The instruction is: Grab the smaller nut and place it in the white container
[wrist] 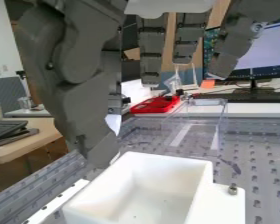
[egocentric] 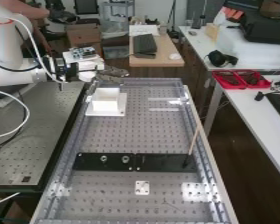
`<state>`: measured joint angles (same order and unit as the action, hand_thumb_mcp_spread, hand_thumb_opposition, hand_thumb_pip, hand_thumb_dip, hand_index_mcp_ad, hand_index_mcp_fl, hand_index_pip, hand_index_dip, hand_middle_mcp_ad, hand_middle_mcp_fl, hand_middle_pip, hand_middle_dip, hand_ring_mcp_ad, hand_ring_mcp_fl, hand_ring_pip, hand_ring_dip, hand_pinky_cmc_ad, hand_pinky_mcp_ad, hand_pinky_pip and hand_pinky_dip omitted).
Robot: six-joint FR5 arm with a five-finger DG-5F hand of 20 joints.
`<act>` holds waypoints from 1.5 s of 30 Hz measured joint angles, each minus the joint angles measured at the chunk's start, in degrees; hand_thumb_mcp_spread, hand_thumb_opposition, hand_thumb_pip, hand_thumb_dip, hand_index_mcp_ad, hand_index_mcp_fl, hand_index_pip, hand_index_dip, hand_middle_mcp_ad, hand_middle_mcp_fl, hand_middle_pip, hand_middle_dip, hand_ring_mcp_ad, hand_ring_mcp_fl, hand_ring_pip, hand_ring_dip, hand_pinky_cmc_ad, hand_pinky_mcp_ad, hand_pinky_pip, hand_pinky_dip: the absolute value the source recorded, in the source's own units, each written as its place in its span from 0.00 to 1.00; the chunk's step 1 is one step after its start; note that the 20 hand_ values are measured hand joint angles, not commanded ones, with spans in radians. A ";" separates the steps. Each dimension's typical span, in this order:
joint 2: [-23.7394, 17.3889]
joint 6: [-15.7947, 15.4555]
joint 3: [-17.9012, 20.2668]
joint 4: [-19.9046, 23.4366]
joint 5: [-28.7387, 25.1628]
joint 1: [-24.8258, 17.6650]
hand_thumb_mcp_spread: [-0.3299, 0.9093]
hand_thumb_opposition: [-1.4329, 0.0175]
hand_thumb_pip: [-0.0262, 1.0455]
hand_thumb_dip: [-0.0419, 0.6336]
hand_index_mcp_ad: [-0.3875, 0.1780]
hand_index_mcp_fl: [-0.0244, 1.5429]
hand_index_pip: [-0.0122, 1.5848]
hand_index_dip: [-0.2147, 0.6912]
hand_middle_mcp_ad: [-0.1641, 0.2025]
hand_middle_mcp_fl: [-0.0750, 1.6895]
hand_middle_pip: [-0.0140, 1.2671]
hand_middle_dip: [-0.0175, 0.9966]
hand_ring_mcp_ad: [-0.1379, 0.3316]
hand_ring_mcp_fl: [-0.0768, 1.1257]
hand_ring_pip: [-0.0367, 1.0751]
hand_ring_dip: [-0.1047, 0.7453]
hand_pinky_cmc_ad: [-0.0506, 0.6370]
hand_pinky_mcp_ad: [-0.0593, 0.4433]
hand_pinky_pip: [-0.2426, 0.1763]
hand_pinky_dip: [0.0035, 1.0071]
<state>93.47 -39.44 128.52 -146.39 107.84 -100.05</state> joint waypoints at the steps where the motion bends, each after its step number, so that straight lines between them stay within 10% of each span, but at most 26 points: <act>1: 0.24 0.02 -0.11 0.10 -0.11 -0.16 0.66 0.28 0.59 0.39 0.35 0.35 0.94 0.32 0.65 0.18 0.11 0.24 0.57 0.07 0.12 0.23 0.59 0.69 0.55 0.21; 33: 7.89 -3.07 -4.12 -1.67 -4.42 -1.08 0.66 0.28 0.60 0.39 0.35 0.33 0.94 0.32 0.65 0.17 0.11 0.25 0.57 0.08 0.12 0.23 0.59 0.69 0.55 0.21; 45: 5.44 -3.68 -5.28 -7.12 -0.28 2.32 0.58 0.37 0.66 0.43 0.35 0.03 0.57 0.27 0.66 0.09 0.11 0.25 0.57 0.07 0.11 0.23 0.59 0.69 0.47 0.30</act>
<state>98.91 -43.13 123.23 -153.51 107.56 -97.73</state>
